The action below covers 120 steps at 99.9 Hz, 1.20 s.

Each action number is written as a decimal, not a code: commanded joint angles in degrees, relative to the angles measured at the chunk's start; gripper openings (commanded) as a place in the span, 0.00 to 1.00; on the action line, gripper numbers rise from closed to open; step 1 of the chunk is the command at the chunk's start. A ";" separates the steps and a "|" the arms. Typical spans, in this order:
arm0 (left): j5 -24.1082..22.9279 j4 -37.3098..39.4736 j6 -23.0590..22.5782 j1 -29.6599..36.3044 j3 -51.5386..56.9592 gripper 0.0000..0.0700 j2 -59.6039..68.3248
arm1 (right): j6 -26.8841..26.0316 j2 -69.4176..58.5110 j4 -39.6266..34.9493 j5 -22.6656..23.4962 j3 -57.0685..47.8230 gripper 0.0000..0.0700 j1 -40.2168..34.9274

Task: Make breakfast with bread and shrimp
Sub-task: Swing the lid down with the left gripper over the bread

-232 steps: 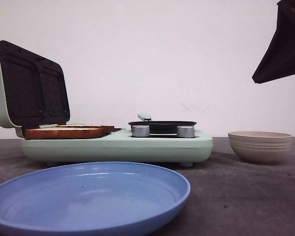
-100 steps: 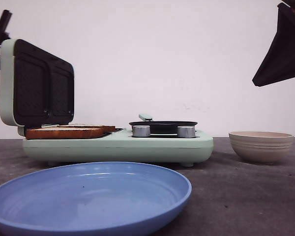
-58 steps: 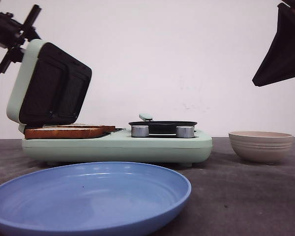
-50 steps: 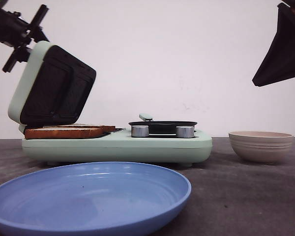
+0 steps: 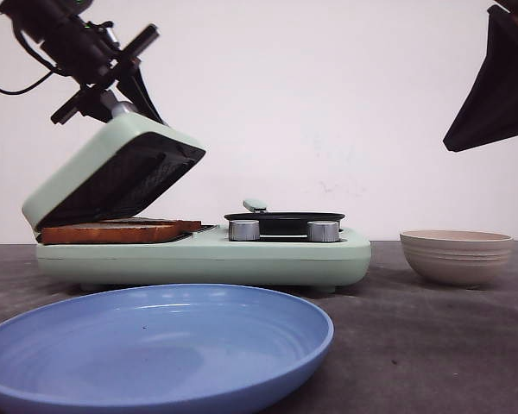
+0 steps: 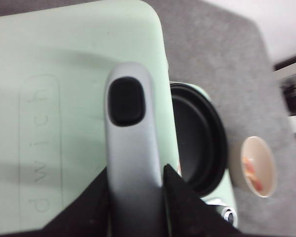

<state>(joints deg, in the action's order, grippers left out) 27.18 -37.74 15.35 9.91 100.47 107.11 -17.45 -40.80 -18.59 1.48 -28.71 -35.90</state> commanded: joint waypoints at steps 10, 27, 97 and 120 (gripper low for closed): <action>-5.22 -0.15 -11.17 2.82 1.60 0.01 0.83 | -0.59 -0.33 0.48 0.02 -0.09 0.00 -0.35; -9.31 -0.98 -12.90 5.60 1.60 0.01 0.83 | -0.59 -0.33 0.46 0.04 -0.09 0.00 -0.35; -16.74 -4.90 -14.75 10.21 1.60 0.01 9.31 | -0.61 -0.33 -1.16 0.02 -0.09 0.00 -0.35; -17.40 -4.57 -14.99 11.13 1.60 0.01 11.02 | -0.61 -0.33 -1.16 0.00 -0.09 0.00 -0.35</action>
<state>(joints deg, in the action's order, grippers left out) 8.45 -40.05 9.93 21.04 102.59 113.73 -17.47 -40.80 -20.14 1.48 -28.71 -35.90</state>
